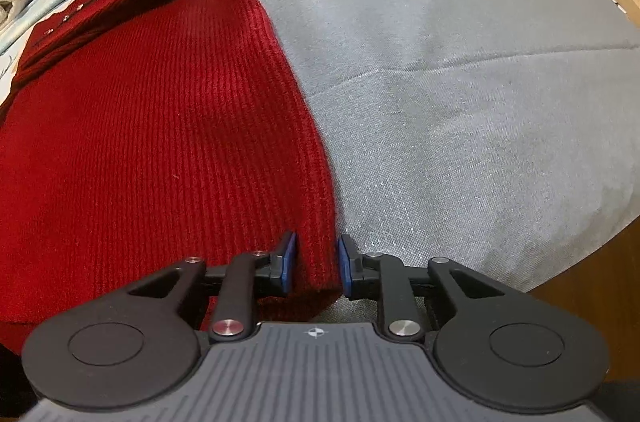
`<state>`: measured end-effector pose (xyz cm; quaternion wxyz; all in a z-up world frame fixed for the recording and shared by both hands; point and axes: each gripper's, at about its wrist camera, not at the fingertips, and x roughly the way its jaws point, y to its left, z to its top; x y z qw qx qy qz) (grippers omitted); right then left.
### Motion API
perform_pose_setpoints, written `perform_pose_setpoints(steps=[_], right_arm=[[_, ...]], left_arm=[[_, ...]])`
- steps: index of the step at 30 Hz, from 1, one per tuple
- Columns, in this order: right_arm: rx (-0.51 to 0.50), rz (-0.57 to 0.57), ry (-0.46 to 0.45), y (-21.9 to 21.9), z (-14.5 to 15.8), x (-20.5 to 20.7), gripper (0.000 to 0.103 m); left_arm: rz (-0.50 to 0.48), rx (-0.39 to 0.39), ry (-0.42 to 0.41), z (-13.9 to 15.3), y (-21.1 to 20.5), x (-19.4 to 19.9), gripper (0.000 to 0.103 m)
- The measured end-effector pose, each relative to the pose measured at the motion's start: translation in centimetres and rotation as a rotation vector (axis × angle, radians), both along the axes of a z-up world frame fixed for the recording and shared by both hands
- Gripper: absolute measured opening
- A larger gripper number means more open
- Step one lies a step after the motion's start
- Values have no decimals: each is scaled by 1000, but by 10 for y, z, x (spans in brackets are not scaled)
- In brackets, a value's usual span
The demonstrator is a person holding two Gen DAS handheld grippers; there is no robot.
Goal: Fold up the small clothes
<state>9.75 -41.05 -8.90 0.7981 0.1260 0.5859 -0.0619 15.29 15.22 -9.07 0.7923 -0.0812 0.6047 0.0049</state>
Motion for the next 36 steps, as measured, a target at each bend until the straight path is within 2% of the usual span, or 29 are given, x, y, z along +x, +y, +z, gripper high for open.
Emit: perform_pose_setpoints(steps=[2,6,9,13,15,17,21,27,30,32,36], right_arm=[[-1,-4,-14,0,2,-2,15],[1,-20,-54,-2,10,-3,13],[48,-66,-127,-9,26,-8,12],[199,-149,-219,-27,53,-18,11],[294,-209,-266,-41,68,-25,11],[353,-215,-322,-49,88,-32,10],[410,-159,-410,-53,125,-46,10],[506,-166,-527,-73,170,-86,9],[525,-172,-574,-87,185,-102,9],[540,-197,-577,-98,186,-100,9],[525,-238,-536,-108,166,-67,9]], left_arm=[[-5,-8,-12,3,-1,-2,18],[-29,5,-52,10,-7,-8,15],[-48,-6,-107,23,-11,-14,14],[-44,-68,-178,45,-11,-23,14],[-30,-127,-210,58,-10,-32,13],[-21,-185,-242,75,-6,-41,12],[-33,-255,-322,113,0,-65,10],[-7,-363,-419,171,23,-103,10],[22,-369,-421,180,35,-105,10],[29,-350,-408,175,41,-94,10],[57,-311,-348,156,50,-42,9]])
